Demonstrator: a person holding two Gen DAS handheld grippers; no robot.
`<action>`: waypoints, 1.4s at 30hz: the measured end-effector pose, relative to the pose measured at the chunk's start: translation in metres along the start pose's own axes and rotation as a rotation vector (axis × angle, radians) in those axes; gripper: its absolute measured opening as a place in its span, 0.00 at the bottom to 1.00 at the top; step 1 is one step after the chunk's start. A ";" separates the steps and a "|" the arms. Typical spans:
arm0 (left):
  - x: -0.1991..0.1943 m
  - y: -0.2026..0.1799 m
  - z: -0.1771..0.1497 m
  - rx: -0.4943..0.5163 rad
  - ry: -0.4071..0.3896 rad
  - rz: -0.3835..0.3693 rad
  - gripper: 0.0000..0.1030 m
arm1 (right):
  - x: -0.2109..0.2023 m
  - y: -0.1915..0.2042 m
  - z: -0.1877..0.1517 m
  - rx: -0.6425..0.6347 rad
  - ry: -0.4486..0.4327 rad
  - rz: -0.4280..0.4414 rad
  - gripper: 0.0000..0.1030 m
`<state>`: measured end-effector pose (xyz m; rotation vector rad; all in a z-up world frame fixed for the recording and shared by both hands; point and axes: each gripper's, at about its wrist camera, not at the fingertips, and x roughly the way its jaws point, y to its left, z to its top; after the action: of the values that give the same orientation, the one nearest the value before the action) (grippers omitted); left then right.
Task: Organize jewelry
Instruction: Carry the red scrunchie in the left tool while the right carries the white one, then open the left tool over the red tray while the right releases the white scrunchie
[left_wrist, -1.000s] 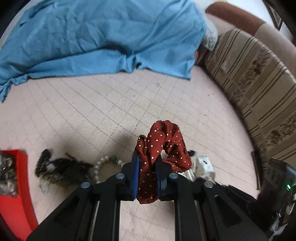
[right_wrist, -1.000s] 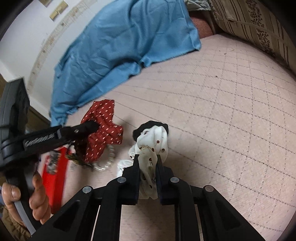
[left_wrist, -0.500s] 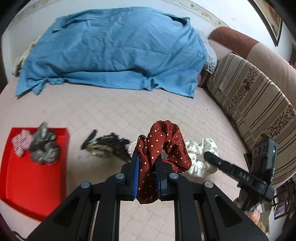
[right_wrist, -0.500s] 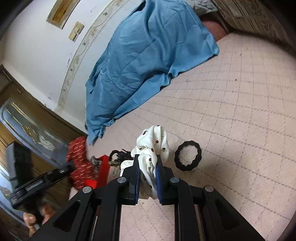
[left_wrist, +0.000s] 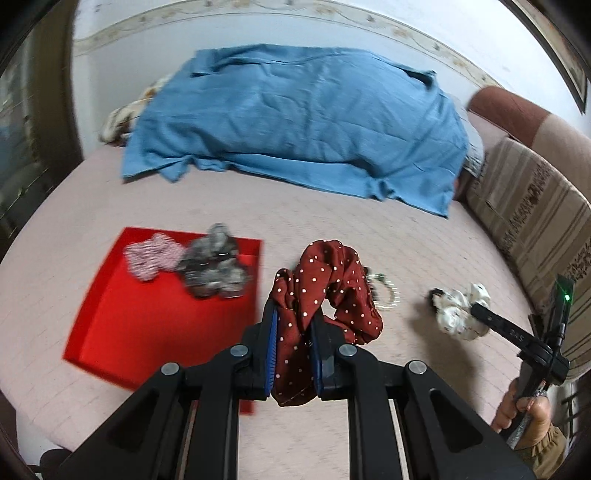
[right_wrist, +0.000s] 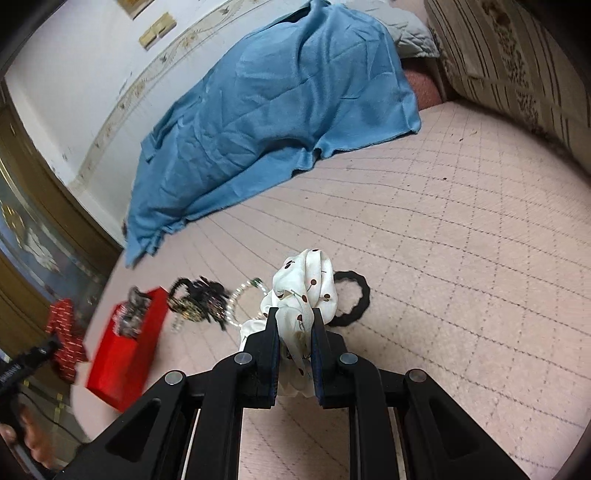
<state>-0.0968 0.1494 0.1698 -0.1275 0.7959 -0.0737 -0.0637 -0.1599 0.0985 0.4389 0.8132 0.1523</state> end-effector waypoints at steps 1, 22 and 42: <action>-0.003 0.012 -0.002 -0.015 -0.008 0.010 0.15 | -0.001 0.001 -0.004 -0.006 0.002 -0.006 0.15; 0.053 0.154 0.013 -0.182 0.061 0.113 0.15 | 0.028 0.163 -0.013 -0.194 0.123 0.138 0.15; 0.083 0.214 -0.008 -0.242 0.123 0.095 0.23 | 0.170 0.317 -0.063 -0.413 0.368 0.180 0.17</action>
<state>-0.0405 0.3513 0.0748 -0.3160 0.9307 0.1064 0.0175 0.1962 0.0853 0.0909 1.0719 0.5701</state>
